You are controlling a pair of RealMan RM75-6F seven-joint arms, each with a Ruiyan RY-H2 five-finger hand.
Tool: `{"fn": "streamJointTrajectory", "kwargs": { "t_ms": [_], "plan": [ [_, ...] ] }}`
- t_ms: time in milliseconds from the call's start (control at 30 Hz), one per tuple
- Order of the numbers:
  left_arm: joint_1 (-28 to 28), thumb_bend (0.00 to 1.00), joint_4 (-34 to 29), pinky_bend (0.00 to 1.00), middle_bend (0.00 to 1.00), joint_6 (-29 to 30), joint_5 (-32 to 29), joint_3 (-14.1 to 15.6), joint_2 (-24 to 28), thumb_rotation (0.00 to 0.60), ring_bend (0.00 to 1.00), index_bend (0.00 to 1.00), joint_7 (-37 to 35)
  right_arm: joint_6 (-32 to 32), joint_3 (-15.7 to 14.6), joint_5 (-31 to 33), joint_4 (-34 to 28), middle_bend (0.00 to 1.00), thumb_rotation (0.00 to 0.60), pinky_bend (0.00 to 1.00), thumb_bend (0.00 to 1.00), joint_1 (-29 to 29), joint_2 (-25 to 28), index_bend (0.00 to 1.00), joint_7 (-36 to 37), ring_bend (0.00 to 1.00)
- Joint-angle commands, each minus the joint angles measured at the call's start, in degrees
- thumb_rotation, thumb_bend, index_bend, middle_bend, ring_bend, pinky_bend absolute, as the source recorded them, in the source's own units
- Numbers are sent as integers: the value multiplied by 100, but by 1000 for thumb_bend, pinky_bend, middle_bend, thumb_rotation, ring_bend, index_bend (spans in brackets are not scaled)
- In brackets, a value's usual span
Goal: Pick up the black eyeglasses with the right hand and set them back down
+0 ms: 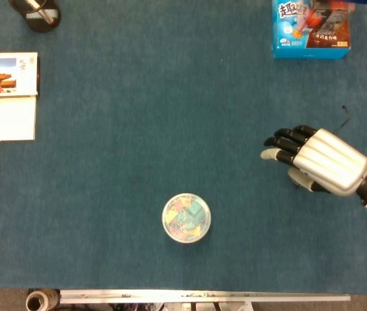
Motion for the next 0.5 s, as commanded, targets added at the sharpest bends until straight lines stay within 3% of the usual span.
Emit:
{"fn": "streamJointTrajectory", "kwargs": {
  "t_ms": [33, 500],
  "plan": [
    [0, 510, -4, 562, 434, -2, -5, 0, -6, 600, 364, 307, 8, -54, -48, 22, 56, 251, 600, 326, 481, -1, -38, 289, -31, 201],
    [7, 510, 29, 562, 434, -38, -47, 1, -31, 600, 364, 308, -30, -186, -80, 232, 373, 251, 600, 326, 481, -14, -253, 289, -136, 201]
  ]
}}
